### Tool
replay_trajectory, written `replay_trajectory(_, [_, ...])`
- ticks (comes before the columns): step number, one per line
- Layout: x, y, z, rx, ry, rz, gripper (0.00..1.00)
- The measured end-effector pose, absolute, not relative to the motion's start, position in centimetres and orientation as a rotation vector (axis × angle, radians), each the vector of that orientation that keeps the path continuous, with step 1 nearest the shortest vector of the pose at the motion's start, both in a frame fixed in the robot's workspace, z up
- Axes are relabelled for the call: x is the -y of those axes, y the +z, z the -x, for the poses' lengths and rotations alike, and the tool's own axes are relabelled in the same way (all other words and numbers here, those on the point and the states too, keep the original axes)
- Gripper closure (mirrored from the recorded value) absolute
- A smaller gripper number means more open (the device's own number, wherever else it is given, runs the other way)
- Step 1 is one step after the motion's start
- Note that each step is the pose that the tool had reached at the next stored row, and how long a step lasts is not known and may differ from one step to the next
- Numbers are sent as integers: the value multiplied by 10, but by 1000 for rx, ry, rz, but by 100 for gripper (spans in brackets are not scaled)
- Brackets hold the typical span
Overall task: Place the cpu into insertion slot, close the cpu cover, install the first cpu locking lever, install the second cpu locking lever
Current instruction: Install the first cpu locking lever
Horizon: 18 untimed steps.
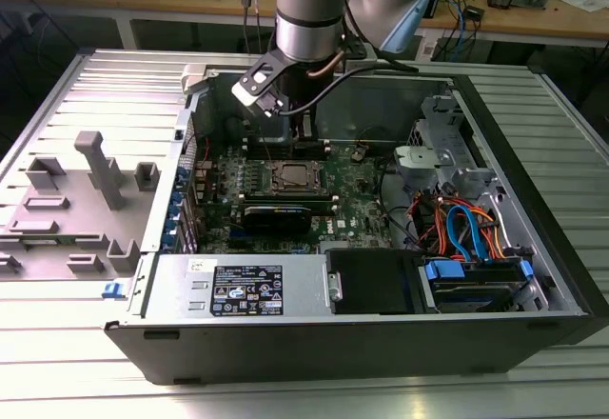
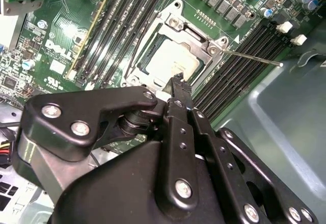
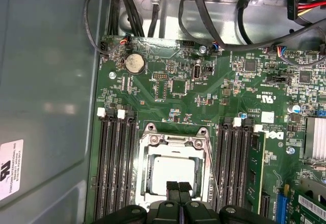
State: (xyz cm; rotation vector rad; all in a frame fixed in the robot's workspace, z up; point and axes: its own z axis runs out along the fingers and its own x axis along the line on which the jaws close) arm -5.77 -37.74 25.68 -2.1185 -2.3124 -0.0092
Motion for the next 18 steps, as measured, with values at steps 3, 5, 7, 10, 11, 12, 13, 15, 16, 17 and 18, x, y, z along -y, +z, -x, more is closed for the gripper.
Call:
replay_trajectory(3, [377,259,58,2312,-9,2119,89])
replay_trajectory(5, [377,261,58,2312,-9,2119,89])
replay_trajectory(7, [377,263,58,2312,-9,2119,89])
replay_trajectory(10, [377,268,58,2312,-9,2119,89])
replay_trajectory(11, [377,268,58,2312,-9,2119,89])
replay_trajectory(12, [377,270,58,2312,-9,2119,89])
replay_trajectory(13, [377,270,58,2312,-9,2119,89])
replay_trajectory(15, [377,270,58,2311,-10,2120,89])
replay_trajectory(16, [377,271,58,2307,-9,2124,89])
replay_trajectory(17, [377,271,58,2304,-9,2128,89])
replay_trajectory(18, [377,271,58,2298,-9,2134,89])
